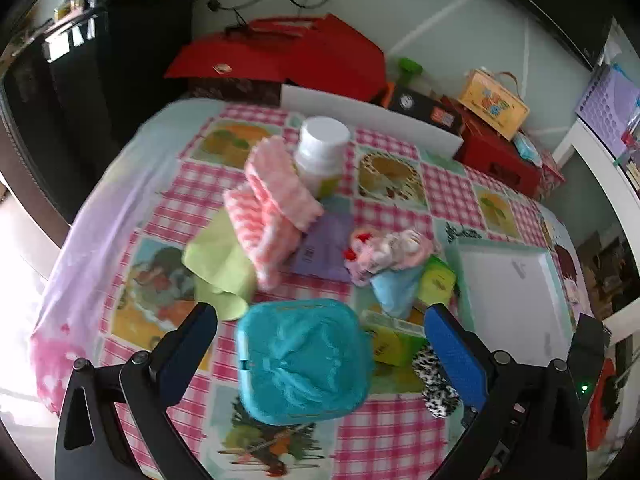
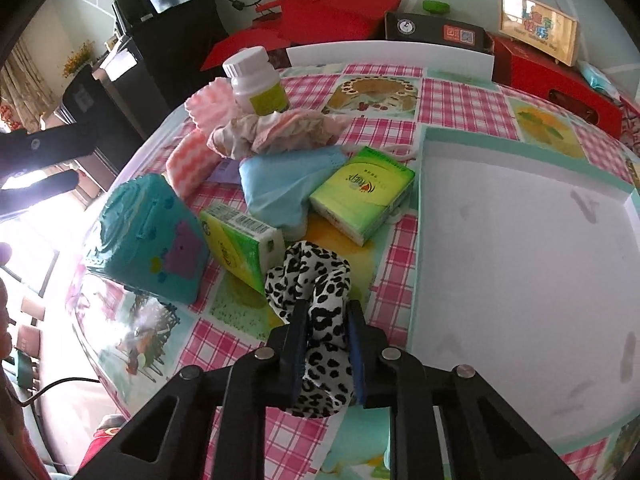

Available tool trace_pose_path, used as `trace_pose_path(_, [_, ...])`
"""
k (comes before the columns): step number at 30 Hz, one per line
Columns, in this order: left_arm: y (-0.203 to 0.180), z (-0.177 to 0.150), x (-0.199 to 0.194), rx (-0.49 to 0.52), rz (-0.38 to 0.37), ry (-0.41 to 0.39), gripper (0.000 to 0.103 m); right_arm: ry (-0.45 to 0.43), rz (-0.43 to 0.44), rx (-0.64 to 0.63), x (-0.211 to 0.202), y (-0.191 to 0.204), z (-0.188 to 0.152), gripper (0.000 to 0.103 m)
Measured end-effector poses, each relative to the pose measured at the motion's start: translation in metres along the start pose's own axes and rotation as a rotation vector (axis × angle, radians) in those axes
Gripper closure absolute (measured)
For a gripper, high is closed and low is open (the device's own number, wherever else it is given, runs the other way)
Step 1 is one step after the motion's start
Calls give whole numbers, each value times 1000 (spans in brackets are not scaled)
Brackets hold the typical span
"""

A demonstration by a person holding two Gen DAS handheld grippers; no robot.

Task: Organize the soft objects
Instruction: 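Lift the scrunchie with the right gripper while the left gripper grasps the green gum pack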

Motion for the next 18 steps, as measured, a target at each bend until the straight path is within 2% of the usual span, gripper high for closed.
trace_pose_path(7, [-17,3,0,11,0,5,0,-56,17,20,-28,-8,8,86])
trace_pose_path(11, [-31,7,2,55,3,17,0,-94,7,45,-48,-18,23,86])
trace_pose_path(14, [-45,11,11,94,-40,75,0,-137,-10,75,-65,-32,41,86])
trace_pose_path(16, [-52,10,23,109,-83,163,0,-165,-23,98,-74,-44,53,86])
trace_pose_path(18, [-58,10,35,139,-93,241,0,-186,-22,118,-82,-55,61,86])
Point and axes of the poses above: each gripper's, at about its wrist camera, not at the fingertips, and x roughly the way its jaws point, y to its left, z to its top, the point moved 7 cm from there along x, roughly the way its jaws point, and after that the axes turned 1 degree about x, right-handed, at the moved point
